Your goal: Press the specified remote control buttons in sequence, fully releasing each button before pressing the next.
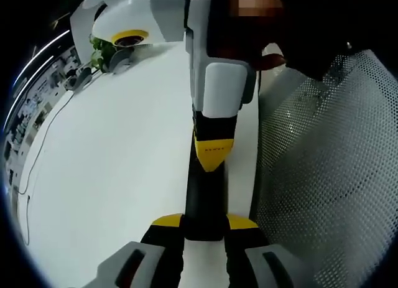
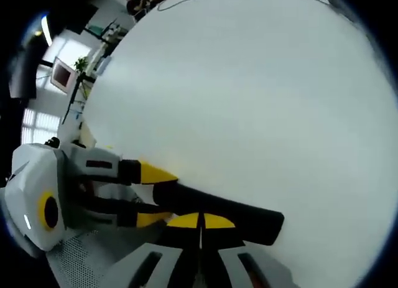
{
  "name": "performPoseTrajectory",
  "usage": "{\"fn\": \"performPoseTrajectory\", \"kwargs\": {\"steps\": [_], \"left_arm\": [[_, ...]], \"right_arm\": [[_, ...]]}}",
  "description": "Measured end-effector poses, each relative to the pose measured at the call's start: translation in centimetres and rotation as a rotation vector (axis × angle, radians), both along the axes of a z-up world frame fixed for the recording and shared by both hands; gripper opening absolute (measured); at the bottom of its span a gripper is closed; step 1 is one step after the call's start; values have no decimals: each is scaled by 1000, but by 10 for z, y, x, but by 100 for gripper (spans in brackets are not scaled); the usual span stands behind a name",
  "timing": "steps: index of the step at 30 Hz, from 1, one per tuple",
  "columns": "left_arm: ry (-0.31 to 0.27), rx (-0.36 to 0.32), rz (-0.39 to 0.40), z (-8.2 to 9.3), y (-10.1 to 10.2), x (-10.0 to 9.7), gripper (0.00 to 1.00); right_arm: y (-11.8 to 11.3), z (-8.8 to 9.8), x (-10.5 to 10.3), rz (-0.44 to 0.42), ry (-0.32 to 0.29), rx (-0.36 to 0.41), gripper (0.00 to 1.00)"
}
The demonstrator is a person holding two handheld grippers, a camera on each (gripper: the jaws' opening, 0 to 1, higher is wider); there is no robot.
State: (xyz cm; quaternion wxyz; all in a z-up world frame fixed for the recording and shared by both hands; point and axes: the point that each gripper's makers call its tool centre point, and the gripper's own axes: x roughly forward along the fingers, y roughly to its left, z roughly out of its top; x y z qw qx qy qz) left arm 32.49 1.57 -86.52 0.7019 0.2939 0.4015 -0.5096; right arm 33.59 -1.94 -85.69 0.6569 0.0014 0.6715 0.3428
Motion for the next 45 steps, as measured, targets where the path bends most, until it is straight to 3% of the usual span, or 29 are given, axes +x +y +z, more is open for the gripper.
{"fn": "performPoseTrajectory", "kwargs": {"steps": [10, 16, 20, 23, 26, 39, 45], "left_arm": [[4, -2, 0, 0, 0, 0, 23], [5, 2, -1, 0, 0, 1, 24], [5, 0, -2, 0, 0, 0, 24], [3, 3, -9, 0, 0, 0, 24], [6, -5, -7, 0, 0, 1, 24], [2, -6, -2, 0, 0, 0, 24], [0, -7, 4, 0, 0, 0, 25]], "right_arm": [[7, 5, 2, -14, -25, 33, 0], [4, 2, 1, -4, -19, 11, 0], [5, 1, 0, 24, -46, -2, 0], [6, 0, 1, 69, -99, -12, 0], [6, 0, 0, 77, -104, -25, 0], [4, 1, 1, 41, -62, -12, 0], [14, 6, -2, 17, -35, 41, 0]]}}
